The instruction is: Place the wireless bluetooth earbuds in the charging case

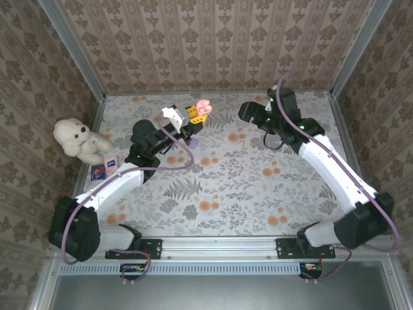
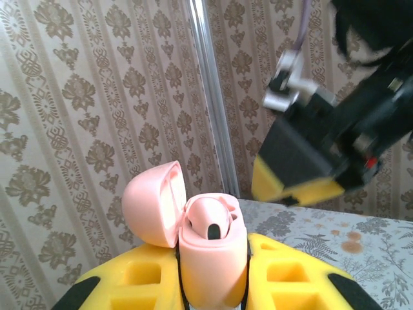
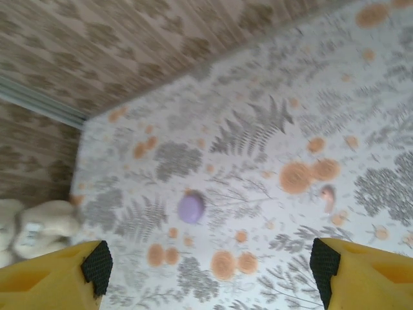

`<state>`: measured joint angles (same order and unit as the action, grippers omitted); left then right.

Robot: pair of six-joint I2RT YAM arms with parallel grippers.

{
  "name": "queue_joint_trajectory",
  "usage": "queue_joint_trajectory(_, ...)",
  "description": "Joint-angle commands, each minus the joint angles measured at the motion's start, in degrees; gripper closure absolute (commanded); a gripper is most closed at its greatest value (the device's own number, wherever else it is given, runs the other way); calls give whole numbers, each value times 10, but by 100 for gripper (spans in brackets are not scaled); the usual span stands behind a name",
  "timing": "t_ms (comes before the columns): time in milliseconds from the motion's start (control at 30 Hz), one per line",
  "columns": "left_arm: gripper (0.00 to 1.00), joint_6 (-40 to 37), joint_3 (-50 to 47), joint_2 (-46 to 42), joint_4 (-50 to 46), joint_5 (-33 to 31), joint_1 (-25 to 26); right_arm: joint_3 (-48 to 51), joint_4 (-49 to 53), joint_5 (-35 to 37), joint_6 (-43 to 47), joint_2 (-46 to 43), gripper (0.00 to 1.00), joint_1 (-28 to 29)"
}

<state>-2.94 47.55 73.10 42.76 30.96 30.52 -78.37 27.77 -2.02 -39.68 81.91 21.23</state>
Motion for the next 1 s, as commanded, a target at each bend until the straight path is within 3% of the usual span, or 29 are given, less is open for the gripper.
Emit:
queue_joint_trajectory(0, 100, 10, -10, -22, 11, 0, -5, -13, 56, 29, -16, 82, 19, -4)
queue_joint_trajectory(233, 100, 15, -29, -35, 14, 0, -10, -108, 110, 50, 41, 249, 28, -5)
queue_joint_trajectory(433, 100, 19, -29, -35, 14, 4, -13, -165, 119, 42, 118, 341, 36, -8)
queue_joint_trajectory(733, 100, 25, -18, -29, 9, 7, -13, -217, 122, 33, 150, 422, 50, -21)
queue_joint_trajectory(967, 100, 24, -12, -26, 2, 7, -13, -216, 124, 34, 161, 449, 50, -24)
